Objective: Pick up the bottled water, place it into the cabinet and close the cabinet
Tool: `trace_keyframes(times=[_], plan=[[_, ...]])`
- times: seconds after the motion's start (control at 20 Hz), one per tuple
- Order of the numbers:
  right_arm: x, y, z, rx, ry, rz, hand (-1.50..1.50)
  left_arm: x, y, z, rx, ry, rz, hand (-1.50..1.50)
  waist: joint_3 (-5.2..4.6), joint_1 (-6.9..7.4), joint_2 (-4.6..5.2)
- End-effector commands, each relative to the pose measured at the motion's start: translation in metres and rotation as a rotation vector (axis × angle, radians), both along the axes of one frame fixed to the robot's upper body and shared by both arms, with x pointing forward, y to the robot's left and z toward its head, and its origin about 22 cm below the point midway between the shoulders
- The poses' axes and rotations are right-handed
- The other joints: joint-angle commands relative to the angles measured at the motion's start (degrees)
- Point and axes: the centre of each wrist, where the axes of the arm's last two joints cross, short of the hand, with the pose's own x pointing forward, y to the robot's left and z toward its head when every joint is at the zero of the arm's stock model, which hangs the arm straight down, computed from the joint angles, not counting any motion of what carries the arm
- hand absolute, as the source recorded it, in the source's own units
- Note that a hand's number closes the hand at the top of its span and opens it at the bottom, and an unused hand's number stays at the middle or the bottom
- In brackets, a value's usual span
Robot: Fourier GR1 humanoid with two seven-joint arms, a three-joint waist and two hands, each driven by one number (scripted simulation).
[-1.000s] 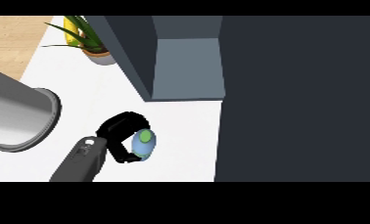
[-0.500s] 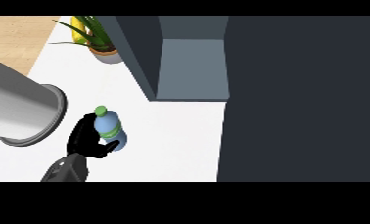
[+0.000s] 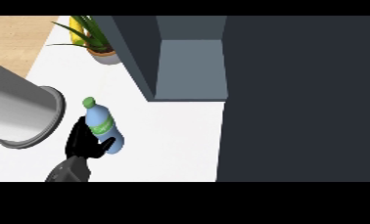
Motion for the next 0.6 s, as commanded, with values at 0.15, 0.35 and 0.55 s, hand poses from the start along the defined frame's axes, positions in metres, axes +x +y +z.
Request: trace_keyframes(times=[0.15, 0.35, 0.55], plan=[[0.005, 0.003, -0.006, 0.002, -0.005, 0.016, -1.50, 0.009, -0.019, 0.027, -0.016, -0.045, -0.046, 1.50, 0.07, 0.32, -0.14], [0.001, 0.000, 0.013, 0.017, 0.019, 0.018, -1.50, 0.000, -0.035, 0.035, 0.001, -0.071, -0.084, 1.50, 0.04, 0.18, -0.07], [0.003, 0.010, 0.004, 0.020, 0.001, 0.015, -1.50, 0.019, -0.070, 0.071, 0.006, -0.100, -0.118, 1.50, 0.05, 0.08, -0.14]])
